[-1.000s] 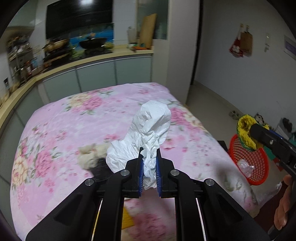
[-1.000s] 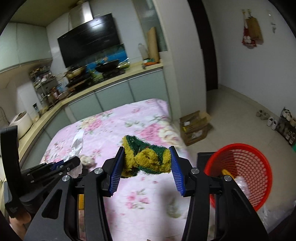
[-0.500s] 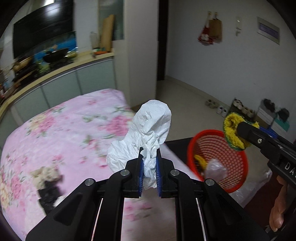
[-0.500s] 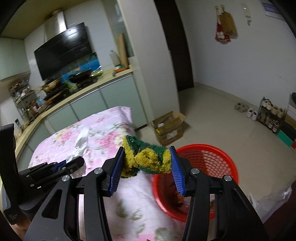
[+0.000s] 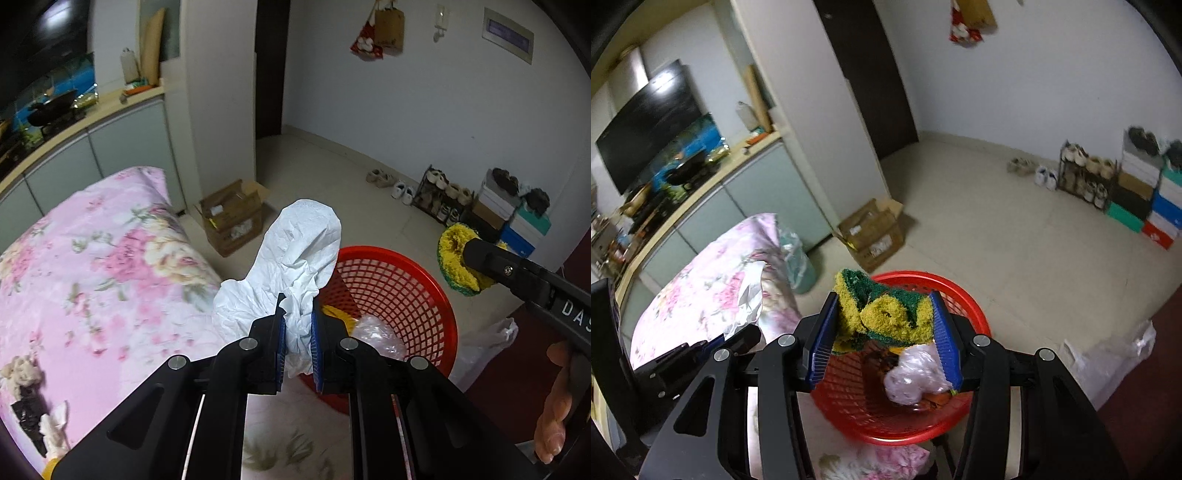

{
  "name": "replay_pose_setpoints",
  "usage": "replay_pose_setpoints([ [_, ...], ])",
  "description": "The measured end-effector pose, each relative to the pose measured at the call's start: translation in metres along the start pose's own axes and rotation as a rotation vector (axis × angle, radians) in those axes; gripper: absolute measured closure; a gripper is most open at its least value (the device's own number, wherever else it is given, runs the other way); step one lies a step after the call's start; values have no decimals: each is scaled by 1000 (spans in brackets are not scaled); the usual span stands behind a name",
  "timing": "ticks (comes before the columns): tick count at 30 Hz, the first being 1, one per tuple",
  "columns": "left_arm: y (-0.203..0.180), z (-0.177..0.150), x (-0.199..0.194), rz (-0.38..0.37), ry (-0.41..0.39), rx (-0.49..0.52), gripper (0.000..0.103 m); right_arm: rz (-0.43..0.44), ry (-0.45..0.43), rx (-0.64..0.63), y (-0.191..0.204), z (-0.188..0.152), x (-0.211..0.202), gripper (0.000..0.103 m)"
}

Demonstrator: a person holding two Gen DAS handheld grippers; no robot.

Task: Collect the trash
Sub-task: 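Carry the white tissue and green-yellow scrubber over the red basket, then open both tools to drop the tissue and scrubber into the basket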

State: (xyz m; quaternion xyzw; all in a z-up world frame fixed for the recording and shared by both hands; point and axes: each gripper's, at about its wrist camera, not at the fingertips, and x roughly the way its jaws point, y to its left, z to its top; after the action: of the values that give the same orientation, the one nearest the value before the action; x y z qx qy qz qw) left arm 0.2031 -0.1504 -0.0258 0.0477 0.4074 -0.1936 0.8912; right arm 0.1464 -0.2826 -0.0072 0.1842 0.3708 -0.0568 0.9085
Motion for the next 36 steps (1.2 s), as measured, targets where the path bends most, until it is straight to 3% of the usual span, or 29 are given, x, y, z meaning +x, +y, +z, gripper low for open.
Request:
replay_pose_setpoints([
  [11, -24, -8, 35, -52, 61, 26, 92, -71, 59, 62, -27, 2, 26, 56],
  [20, -35, -9, 49, -44, 70, 31, 85, -58, 85, 104, -38, 1, 37, 55],
  [23, -37, -10, 51, -49, 65, 36, 74, -42, 98, 133, -43, 0, 42, 55],
  [25, -39, -11, 50, -49, 53, 43, 58, -34, 104, 141, -43, -1, 44, 52],
  [28, -43, -12, 47, -40, 35, 57, 43, -23, 102, 155, -45, 0, 44, 46],
  [30, -43, -13, 45, -29, 23, 63, 36, -16, 100, 170, -46, 1, 43, 44],
  [36, -40, -15, 38, -15, 14, 52, 28, 7, 101, 182, -46, 2, 40, 41],
])
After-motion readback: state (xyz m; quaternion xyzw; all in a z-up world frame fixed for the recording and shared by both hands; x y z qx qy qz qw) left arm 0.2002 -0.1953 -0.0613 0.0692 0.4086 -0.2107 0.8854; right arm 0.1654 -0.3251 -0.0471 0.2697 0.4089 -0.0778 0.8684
